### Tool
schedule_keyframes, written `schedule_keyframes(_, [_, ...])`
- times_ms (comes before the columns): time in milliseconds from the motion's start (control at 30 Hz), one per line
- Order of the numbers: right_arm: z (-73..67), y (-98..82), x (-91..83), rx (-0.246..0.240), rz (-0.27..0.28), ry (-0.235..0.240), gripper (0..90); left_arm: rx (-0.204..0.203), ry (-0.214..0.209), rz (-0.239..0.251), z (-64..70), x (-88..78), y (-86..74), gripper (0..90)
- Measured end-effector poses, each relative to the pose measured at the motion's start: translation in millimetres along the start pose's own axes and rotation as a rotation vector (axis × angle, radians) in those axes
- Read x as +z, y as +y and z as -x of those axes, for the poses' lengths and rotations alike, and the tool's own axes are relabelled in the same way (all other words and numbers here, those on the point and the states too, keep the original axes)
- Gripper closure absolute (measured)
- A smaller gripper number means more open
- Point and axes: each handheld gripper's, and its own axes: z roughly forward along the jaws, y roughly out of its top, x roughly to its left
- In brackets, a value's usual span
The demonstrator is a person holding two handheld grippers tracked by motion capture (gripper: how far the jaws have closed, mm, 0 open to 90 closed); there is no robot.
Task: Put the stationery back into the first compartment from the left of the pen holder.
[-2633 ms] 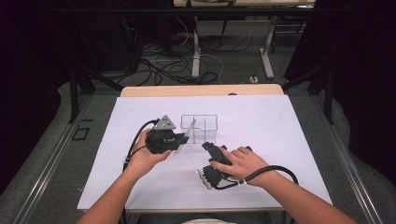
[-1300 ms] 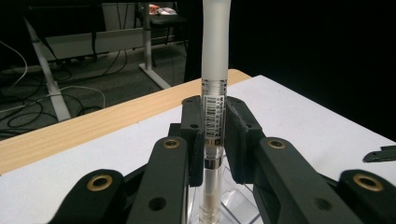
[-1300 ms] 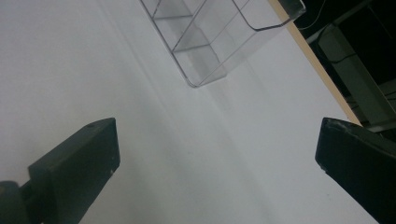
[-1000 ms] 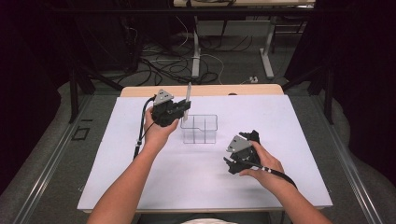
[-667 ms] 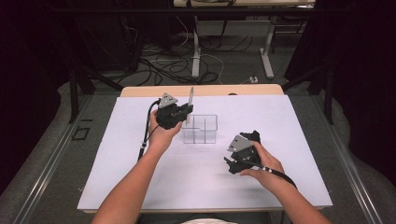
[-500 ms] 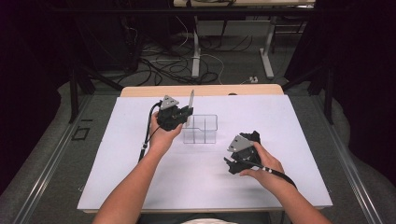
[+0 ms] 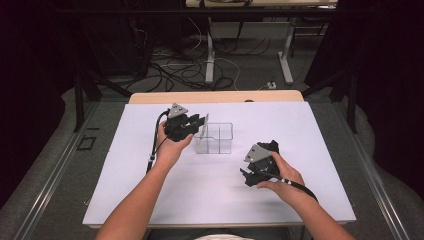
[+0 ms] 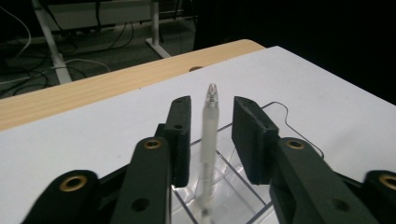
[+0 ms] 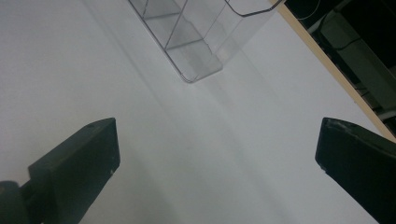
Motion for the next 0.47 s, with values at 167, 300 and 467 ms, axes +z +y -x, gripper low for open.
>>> schedule_keyframes(167, [1.3,-0.2,-1.6,0.009,-0.001,-0.008,0.0,-0.02,-0.006,-0.001,-4.0,-17.7,1.3,47.9])
schedule_keyframes(300, [4.4,-1.6,-2.7,0.03,0.004,-0.008,0.0,-0.011,0.005,-0.001,-8.8,-35.0,-0.4,30.8])
schedule_keyframes(467, [9.8,-4.1,-3.8,0.067,0.018,-0.01,0.0,-0.013,0.007,-0.003,-17.1,-59.8,-4.7,22.4])
